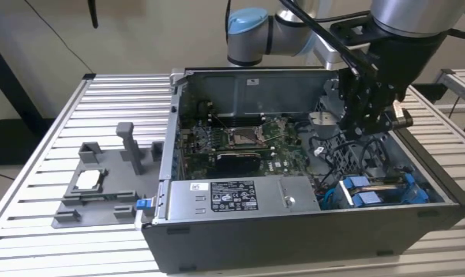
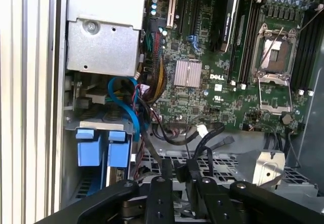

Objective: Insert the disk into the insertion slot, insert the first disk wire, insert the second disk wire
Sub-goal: 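Insert the second disk wire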

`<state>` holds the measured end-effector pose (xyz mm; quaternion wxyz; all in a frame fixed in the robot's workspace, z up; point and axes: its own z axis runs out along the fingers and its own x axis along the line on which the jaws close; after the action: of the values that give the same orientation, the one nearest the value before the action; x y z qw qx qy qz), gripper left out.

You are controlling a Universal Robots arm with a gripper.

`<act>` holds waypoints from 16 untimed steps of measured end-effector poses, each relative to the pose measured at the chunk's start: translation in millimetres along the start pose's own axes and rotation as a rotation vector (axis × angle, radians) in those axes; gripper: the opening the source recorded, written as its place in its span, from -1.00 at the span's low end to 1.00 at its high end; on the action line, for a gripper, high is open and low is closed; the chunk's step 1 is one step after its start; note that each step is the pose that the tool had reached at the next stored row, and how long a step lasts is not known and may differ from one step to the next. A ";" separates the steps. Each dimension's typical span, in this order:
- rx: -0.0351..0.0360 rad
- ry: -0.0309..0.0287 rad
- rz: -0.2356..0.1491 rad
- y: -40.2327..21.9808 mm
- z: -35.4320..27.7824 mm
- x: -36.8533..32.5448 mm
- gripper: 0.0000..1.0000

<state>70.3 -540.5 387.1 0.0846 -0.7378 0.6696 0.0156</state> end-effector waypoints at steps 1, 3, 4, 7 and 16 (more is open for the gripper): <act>0.0010 0.0000 -0.001 1.2 0.1 -0.1 -0.42; 0.0039 0.0002 -0.003 3.3 0.5 -0.2 -0.42; 0.0067 0.0003 -0.005 4.2 1.1 -0.2 -0.42; 0.0133 0.0009 -0.008 5.8 3.3 0.0 -0.42; 0.0146 0.0005 -0.009 6.5 8.2 1.9 -0.65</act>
<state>64.8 -541.7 378.1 0.0899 -0.7402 0.6662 0.0102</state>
